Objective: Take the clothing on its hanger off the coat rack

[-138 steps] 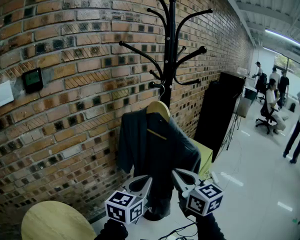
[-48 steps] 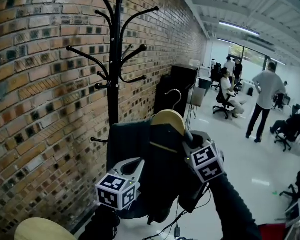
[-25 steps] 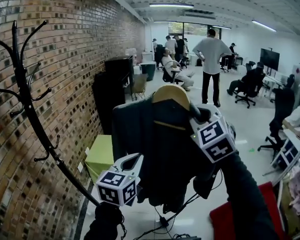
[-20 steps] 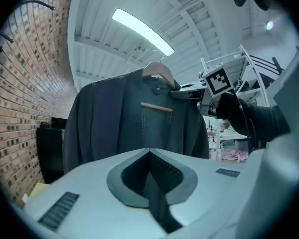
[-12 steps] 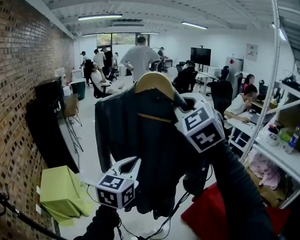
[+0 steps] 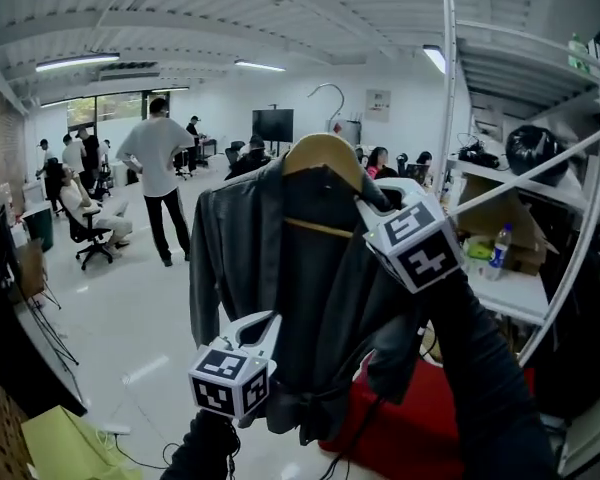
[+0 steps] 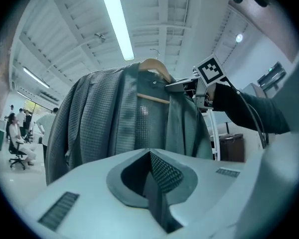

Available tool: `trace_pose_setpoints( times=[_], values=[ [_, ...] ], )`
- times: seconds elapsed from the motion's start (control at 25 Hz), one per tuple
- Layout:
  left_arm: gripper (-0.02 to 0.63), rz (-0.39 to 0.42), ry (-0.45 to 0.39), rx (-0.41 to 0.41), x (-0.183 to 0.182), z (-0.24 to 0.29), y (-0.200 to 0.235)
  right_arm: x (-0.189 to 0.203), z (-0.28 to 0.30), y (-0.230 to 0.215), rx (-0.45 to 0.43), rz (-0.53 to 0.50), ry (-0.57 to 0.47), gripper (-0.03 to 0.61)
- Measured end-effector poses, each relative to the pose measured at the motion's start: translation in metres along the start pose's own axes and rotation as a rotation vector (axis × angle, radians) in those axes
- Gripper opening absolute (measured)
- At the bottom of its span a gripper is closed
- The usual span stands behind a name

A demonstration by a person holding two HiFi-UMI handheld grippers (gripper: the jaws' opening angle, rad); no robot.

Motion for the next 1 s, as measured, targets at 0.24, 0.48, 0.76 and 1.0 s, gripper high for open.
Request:
trace_pose_setpoints(
  times=[0.24, 0.48, 0.76, 1.0],
  values=[
    [0.006, -0.007, -0.024, 0.178, -0.025, 0.059, -0.037, 0.035, -0.028, -0.09, 0.158, -0.003, 0.153, 0.044],
    [0.006, -0.011, -0.058, 0.324, -0.044, 0.111, -0.107, 0.084, -0.09, -0.162, 0.294, -0.018, 0.27, 0.044],
    [0.006, -0.017, -0.096, 0.465, -0.049, 0.199, -0.237, 0.153, -0.166, -0.269, 0.418, -0.109, 0.354, 0.044],
    [0.006, -0.002, -0.021, 0.544, -0.018, 0.245, -0.294, 0.229, -0.21, -0.317, 0.494, -0.112, 0.457, 0.043]
  ],
)
Point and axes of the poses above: the fingertips, and each gripper's own axes: z forward along the fingers, y to its left, x out of its underside, the point moved 4 cm from there along -z, backward along the fingers, and after that the axes turned 1 degree about -z, right-handed, at the moved point
